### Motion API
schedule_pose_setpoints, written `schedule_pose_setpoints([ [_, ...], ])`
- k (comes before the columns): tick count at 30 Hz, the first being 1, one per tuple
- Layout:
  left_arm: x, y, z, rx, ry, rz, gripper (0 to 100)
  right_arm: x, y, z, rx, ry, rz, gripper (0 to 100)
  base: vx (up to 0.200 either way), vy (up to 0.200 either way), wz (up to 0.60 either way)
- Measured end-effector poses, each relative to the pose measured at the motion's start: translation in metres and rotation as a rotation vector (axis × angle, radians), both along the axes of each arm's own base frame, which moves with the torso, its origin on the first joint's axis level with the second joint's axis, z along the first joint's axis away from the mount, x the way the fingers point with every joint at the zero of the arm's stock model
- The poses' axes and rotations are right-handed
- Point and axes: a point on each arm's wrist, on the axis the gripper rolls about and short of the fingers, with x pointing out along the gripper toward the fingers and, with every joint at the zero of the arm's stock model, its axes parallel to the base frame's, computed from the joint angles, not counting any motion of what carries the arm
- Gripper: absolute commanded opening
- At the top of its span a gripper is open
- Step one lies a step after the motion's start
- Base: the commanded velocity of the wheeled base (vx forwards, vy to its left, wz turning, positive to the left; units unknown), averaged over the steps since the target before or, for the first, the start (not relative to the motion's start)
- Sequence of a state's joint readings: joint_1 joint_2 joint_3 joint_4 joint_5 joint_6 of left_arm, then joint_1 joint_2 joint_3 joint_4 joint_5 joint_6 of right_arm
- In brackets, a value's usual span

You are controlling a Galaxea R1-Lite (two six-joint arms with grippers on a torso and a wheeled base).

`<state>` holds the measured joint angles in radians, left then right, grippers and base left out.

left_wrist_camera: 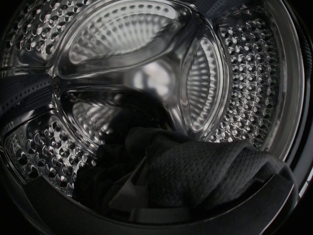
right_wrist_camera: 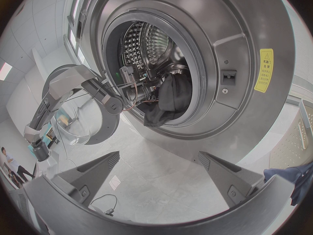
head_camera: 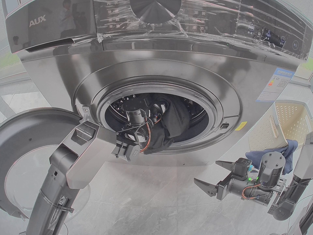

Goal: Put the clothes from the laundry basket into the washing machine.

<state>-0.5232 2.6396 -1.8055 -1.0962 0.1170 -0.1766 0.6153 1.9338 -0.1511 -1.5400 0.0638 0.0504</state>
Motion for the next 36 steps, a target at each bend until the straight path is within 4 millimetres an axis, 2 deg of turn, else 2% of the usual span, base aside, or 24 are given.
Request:
schedule_pose_setpoints([
  [4, 0.006, -0.002, 0.003, -0.027, -0.012, 0.027, 0, 0.000, 0.000, -0.001, -0.001, 0.002, 0.000, 100, 0.000, 0.000, 0.00],
  [5, 0.007, -0.002, 0.003, -0.031, -0.010, 0.029, 100, 0.000, 0.000, -0.001, -0.002, 0.002, 0.000, 100, 0.000, 0.000, 0.00],
  [13, 0.002, -0.003, -0.007, -0.033, 0.058, 0.019, 100, 0.001, 0.000, -0.001, -0.002, 0.003, -0.001, 100, 0.000, 0.000, 0.00],
  [23, -0.032, -0.002, -0.029, 0.078, 0.285, -0.043, 100, 0.001, 0.000, -0.001, -0.001, 0.002, 0.000, 100, 0.000, 0.000, 0.00],
  [31, -0.051, -0.002, -0.033, 0.128, 0.360, -0.082, 100, 0.001, 0.001, -0.001, -0.001, 0.002, 0.002, 100, 0.000, 0.000, 0.00],
  [32, -0.051, -0.002, -0.033, 0.130, 0.361, -0.082, 0, 0.001, 0.001, -0.001, -0.001, 0.002, 0.002, 100, 0.000, 0.000, 0.00],
  [36, -0.050, -0.003, -0.033, 0.131, 0.368, -0.083, 0, 0.001, 0.001, -0.001, -0.001, 0.002, 0.002, 100, 0.000, 0.000, 0.00],
])
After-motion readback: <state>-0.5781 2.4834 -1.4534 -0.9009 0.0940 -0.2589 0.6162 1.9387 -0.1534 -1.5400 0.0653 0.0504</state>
